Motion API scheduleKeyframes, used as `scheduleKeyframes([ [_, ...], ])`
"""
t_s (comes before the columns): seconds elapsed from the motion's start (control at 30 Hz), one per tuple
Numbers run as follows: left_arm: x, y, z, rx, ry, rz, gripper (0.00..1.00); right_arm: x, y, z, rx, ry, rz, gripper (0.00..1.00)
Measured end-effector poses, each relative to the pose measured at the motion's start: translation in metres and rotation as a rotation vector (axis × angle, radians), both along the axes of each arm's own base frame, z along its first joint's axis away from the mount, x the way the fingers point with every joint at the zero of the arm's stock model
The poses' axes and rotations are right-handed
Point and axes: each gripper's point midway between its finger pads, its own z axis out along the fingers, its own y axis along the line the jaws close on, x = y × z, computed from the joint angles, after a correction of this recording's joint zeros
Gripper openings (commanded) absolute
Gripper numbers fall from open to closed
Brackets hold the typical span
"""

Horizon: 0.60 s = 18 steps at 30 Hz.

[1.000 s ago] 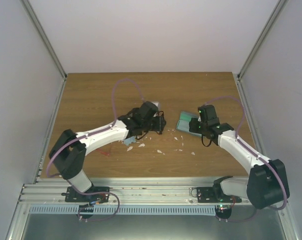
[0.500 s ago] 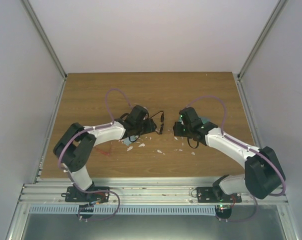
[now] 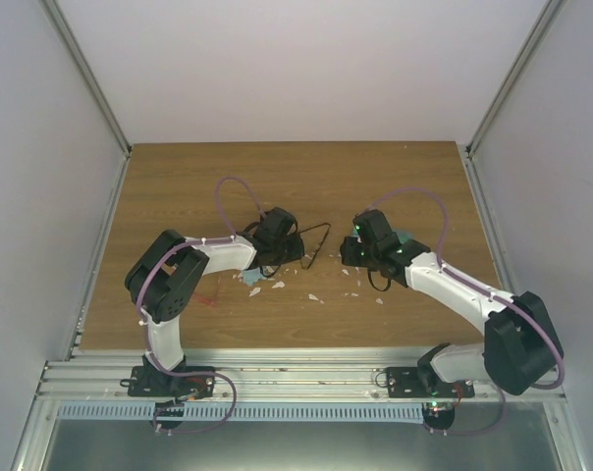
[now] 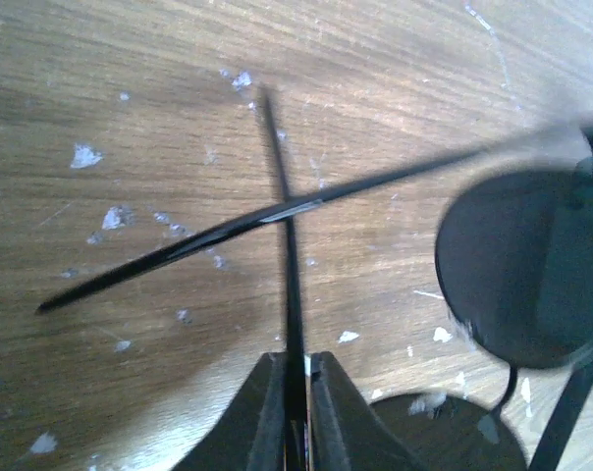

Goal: Organize the sunglasses
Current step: Pick up the sunglasses from the center of the board.

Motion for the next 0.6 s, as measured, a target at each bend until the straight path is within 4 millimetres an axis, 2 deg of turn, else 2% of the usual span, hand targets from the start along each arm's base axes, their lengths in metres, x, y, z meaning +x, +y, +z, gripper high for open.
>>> scheduleKeyframes([
  [0.1,0.002,-0.002,0.003,-0.004,-0.017,-0.015,0.0,-0.001,0.006,0.004,0.039,-0.009,0.009,0.43],
  [0.37,0.0,-0.004,0.006,0.009,-0.036,-0.033,0.0,-0.009,0.029,0.008,0.139,-0.001,0.018,0.49],
  [0.6,-0.011,-0.014,0.035,0.053,-0.126,-0.026,0.0,-0.008,0.049,0.01,0.194,0.019,-0.036,0.51],
])
